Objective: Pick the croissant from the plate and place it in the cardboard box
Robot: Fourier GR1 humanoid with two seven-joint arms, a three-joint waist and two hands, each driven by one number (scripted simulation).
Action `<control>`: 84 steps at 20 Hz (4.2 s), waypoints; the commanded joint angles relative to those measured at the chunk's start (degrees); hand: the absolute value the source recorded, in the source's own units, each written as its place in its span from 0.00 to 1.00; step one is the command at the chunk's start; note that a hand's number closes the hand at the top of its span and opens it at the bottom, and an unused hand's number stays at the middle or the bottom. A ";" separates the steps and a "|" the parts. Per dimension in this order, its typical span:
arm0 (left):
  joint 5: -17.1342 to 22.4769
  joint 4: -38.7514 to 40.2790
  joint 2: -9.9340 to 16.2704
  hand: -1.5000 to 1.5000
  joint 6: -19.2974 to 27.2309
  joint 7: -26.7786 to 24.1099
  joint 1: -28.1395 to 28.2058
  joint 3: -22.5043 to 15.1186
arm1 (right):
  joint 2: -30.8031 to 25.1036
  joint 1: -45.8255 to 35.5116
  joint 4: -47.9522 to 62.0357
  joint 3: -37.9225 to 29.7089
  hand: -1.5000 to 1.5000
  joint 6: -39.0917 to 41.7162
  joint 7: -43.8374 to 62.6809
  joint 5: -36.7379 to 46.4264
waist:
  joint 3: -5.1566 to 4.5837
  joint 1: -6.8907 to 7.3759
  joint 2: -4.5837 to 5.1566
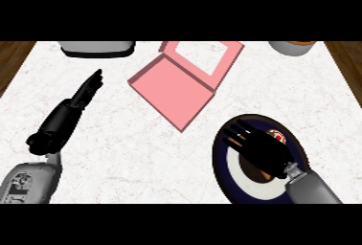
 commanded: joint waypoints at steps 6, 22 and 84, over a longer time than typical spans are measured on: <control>-0.83 -1.85 -0.66 0.50 -0.96 -1.02 2.69 0.62 | -0.48 1.60 4.05 0.12 1.00 -13.03 -8.58 0.68 | 0.01 0.09 -0.04; -1.13 -0.96 -2.34 0.50 -2.96 -0.83 -2.01 -1.34 | 21.72 -6.48 6.22 0.38 1.00 -7.22 14.86 -12.45 | 0.45 6.28 1.68; -2.54 0.23 -2.99 0.50 -2.02 -0.05 -1.59 0.10 | 22.01 -60.21 47.97 -33.33 0.00 -40.17 39.74 -75.64 | 0.19 2.34 0.91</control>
